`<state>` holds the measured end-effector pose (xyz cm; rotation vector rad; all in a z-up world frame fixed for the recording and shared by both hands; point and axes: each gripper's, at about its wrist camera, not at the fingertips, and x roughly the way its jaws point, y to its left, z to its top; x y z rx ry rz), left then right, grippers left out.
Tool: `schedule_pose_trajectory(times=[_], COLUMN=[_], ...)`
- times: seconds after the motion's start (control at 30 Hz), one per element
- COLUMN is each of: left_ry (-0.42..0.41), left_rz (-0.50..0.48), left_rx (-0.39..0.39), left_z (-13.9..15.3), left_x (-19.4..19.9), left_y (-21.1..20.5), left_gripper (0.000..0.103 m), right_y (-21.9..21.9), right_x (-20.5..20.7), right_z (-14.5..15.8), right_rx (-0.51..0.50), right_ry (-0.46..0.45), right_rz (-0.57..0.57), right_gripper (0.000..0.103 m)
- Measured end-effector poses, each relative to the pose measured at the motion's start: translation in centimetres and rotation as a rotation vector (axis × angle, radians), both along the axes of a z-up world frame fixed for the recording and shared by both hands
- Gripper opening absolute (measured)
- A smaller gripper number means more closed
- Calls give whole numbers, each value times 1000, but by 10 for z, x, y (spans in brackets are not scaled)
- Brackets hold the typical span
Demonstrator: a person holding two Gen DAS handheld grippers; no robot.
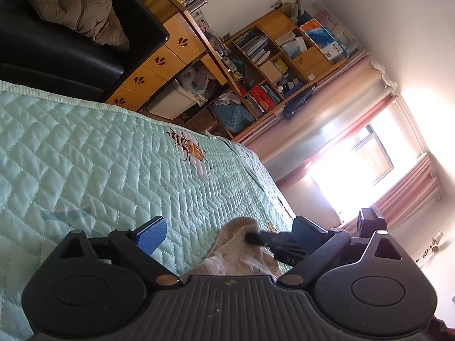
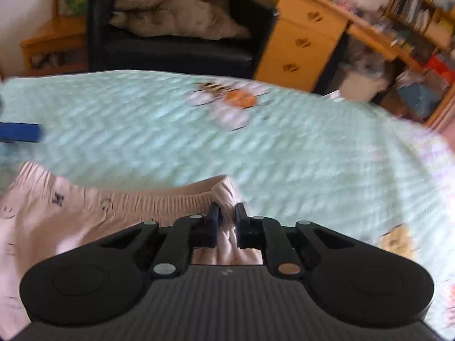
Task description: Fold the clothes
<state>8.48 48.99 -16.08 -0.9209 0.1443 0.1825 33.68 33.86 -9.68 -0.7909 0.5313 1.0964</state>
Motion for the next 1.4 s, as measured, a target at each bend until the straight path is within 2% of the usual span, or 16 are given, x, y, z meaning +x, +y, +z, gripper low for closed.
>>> schedule_pose_trajectory(times=[0.07,0.23,0.27,0.37,0.47,0.53,0.6,0.73,0.8,0.93,1.07,1.1,1.2,1.23,1.27,1.4], left_ry=[11,29,24,-11,-82,-95,-84,-147,-161,-132,-109,-101,-59,-42,-30,-4], left_rz=[6,33,37,41,30,28,25,-79,-132,-177,-179,-176,-168,-166,-164,-153], left_rx=[11,37,32,-4,-72,-85,-75,-123,-142,-119,-131,-126,-95,-82,-71,-38], left_z=[0,2,2,1,-3,-3,-1,0,-2,-4,-11,-12,-16,-17,-18,-19], left_x=[1,1,0,-5,-11,-11,-10,1,10,25,34,36,40,42,44,48], left_y=[0,-2,-1,3,7,7,4,-5,-12,-25,-28,-29,-31,-33,-34,-38], left_gripper=[96,96,96,96,96,96,97,98,100,100,100,100,100,100,100,100], right_y=[6,22,24,24,16,7,-8,-54,-81,-109,-124,-126,-122,-119,-115,-95], right_x=[0,-6,-6,-3,6,11,14,18,17,-6,-6,-4,2,6,10,36], right_z=[0,-15,-20,-34,-30,-20,-6,19,25,10,-10,-15,-27,-28,-28,-26], right_rx=[-43,-112,-125,-133,-57,16,106,248,277,104,48,38,-16,-23,-30,-57], right_ry=[-116,-304,-310,-297,-233,-171,-78,82,129,-28,-9,-1,-78,-100,-141,-309], right_rz=[4,32,33,15,-47,-103,-145,-248,-287,-233,-258,-264,-270,-270,-277,-297], right_gripper=[12,13,13,18,26,42,50,50,51,51,51,50,43,21,9,5])
